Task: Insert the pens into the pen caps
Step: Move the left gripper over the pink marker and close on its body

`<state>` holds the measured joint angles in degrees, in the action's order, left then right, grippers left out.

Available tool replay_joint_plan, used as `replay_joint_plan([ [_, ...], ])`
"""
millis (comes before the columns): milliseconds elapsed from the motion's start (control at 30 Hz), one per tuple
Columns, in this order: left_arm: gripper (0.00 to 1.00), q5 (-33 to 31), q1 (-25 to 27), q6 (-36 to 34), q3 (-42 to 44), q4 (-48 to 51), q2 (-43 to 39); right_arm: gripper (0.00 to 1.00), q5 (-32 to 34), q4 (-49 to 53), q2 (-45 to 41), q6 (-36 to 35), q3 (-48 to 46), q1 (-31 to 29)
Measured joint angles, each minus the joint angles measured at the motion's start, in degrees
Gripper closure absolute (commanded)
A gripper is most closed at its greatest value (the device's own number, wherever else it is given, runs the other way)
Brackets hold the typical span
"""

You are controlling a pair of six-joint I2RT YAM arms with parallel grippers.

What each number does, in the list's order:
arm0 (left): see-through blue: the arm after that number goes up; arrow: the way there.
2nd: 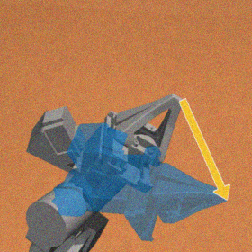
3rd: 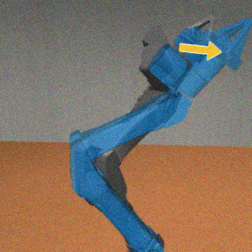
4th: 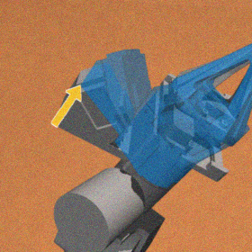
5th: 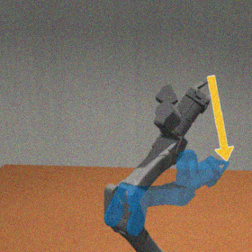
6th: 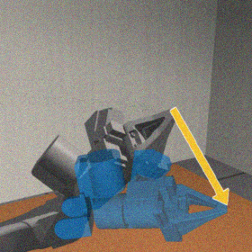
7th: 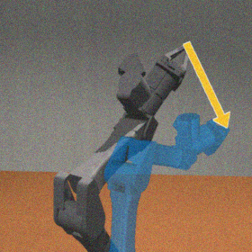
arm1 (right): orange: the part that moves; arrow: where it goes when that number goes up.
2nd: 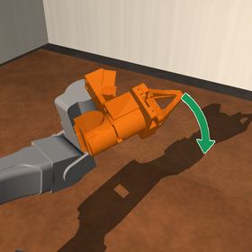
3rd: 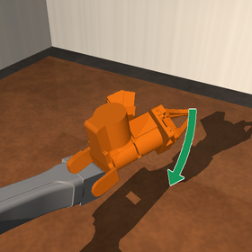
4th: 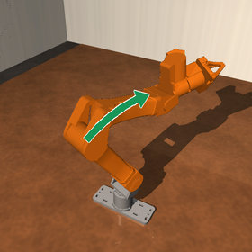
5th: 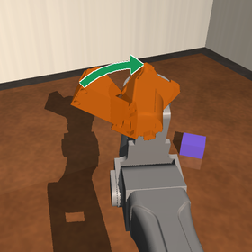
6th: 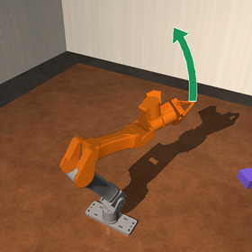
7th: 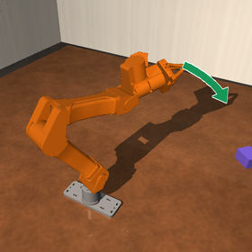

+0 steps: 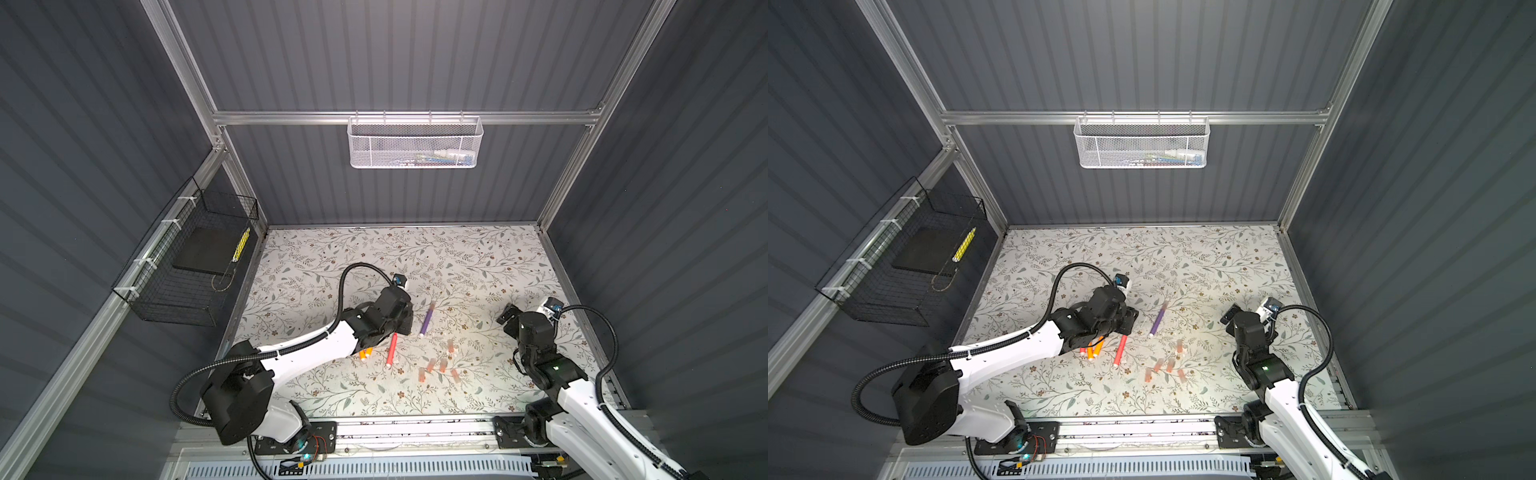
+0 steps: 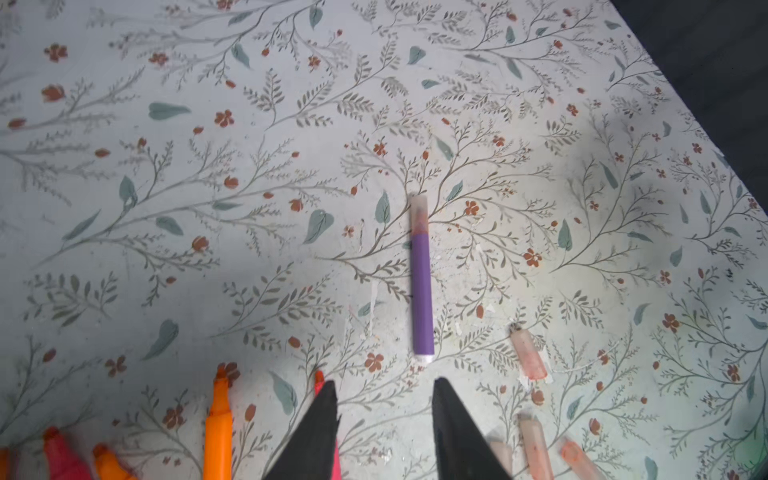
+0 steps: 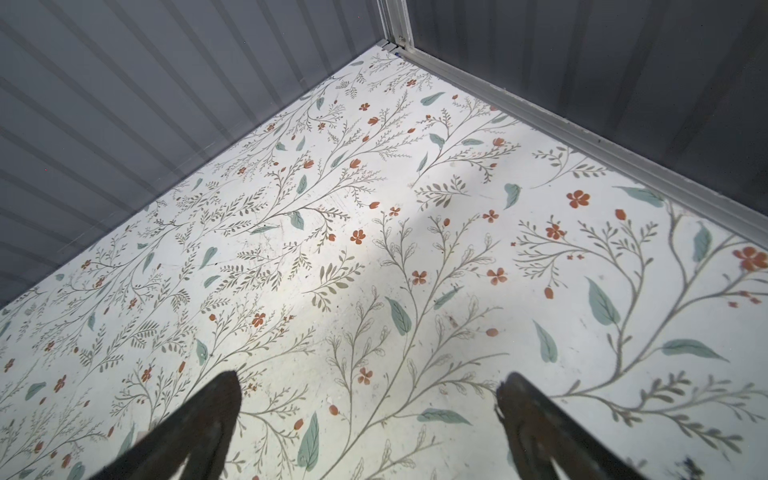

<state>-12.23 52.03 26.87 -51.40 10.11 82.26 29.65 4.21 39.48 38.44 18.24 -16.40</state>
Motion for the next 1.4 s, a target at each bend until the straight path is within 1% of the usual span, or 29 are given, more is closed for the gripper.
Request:
replay_joint_plan([
  [133,0.67,1.2,0.0,2.3,6.2,-0.3,0.4,0.01,-1.2,-0.3,-1.0,-0.2,-0.5,0.2],
  [233,0.67,1.8,0.0,3.7,7.9,-0.3,1.8,0.01,-1.7,-0.3,-1.7,-0.3,-1.0,0.2],
  [333,0.69,2.4,0.0,4.5,7.8,0.0,3.4,0.01,-2.3,-0.3,-2.2,-0.4,-1.2,0.2],
  [467,0.71,3.3,0.0,5.4,5.0,2.8,5.4,0.01,-2.7,-0.3,-2.3,-0.5,-1.2,0.2],
  [633,0.71,3.9,1.1,9.0,3.1,4.4,5.4,0.01,-3.1,-0.3,-2.3,-0.6,-1.2,0.2],
  [700,0.68,3.9,1.9,9.9,3.1,6.6,5.4,0.01,-3.1,-0.3,-2.3,-0.6,-1.2,0.2],
  [800,0.67,4.1,2.4,10.5,3.1,8.7,5.5,0.01,-3.1,-0.2,-2.6,-0.6,-1.2,0.2],
  [1000,0.58,5.0,2.4,11.4,3.9,8.7,8.3,0.01,-3.4,-0.2,-2.9,-0.6,-1.2,0.2],
  [1167,0.57,5.4,2.4,11.9,5.0,7.2,8.5,0.01,-3.5,-0.2,-2.8,-0.6,-1.2,0.2],
  [1267,0.61,5.5,2.4,12.0,5.2,7.0,8.5,0.01,-3.5,-0.2,-2.8,-0.6,-1.2,0.2],
  [1400,0.71,5.8,2.4,12.4,5.3,6.9,8.5,0.01,-3.5,-0.2,-2.8,-0.6,-1.2,0.2],
])
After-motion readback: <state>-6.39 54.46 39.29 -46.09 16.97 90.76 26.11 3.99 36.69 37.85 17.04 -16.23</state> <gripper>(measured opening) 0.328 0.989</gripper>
